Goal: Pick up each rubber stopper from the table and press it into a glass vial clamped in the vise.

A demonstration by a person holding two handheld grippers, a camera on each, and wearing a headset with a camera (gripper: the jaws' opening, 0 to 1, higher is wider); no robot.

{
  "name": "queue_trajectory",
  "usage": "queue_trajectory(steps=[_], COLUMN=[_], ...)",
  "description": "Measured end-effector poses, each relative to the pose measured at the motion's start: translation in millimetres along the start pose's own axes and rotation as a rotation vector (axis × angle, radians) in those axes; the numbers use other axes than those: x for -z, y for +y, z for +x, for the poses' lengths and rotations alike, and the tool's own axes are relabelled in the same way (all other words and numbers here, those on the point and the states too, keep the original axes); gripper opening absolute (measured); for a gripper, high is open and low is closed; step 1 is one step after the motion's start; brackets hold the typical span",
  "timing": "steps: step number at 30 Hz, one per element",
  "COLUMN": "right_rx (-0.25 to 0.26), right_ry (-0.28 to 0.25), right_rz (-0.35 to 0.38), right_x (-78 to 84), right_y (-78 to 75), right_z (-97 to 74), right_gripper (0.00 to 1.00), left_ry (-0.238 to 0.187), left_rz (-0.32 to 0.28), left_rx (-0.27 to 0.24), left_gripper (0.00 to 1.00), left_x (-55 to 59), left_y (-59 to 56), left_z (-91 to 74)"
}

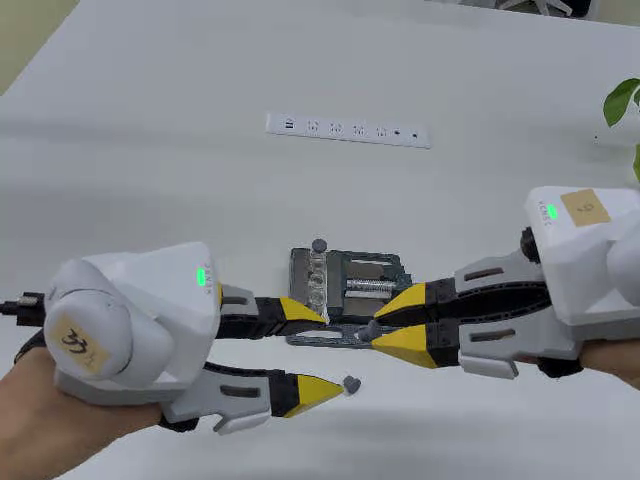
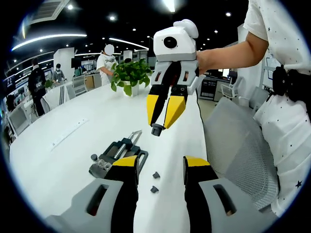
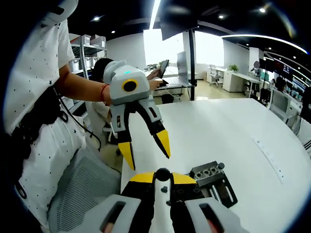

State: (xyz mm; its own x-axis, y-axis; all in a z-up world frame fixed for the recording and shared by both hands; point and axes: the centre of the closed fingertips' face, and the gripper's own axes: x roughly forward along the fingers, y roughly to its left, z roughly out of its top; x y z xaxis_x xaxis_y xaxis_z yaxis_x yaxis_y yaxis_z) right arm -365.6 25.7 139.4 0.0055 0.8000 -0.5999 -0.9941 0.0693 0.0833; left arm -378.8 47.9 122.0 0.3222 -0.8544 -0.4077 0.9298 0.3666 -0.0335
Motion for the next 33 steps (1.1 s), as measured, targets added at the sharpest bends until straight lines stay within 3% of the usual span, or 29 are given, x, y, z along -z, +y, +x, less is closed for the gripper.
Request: queue_trajectory(steps=[6, 10, 15, 25, 33], right_rx=[0.033, 0.04, 0.044, 0.043, 0.004], right_ry=[0.041, 0.091, 0.132, 0.263, 0.392], right_rz=[-0.013, -0.031, -0.025, -0.044, -0.092], right_x=[-4.8, -4.9, -6.6, -0.1, 14.7], right_y=[-24.3, -41.6, -63.1, -105.8, -119.4], right_z=[6.8, 15.6, 26.6, 49.0, 73.0], right_gripper=[0.06, 0.06, 0.06, 0.06, 0.06], left_ry=[-0.001, 0.031, 0.015, 0.003, -0.004], left_rz=[-0.018, -0.023, -0.039, -0.031, -0.04], left_rx=[-0.06, -0.097, -0.143, -0.165, -0.177], left_gripper=[0.43, 0.48, 0.62, 0.73, 0.79], left_x=[9.9, 24.5, 29.8, 41.9, 50.7], left_y=[14.2, 23.8, 35.2, 46.5, 52.2], left_z=[-7.3, -11.6, -17.3, -19.8, -22.7])
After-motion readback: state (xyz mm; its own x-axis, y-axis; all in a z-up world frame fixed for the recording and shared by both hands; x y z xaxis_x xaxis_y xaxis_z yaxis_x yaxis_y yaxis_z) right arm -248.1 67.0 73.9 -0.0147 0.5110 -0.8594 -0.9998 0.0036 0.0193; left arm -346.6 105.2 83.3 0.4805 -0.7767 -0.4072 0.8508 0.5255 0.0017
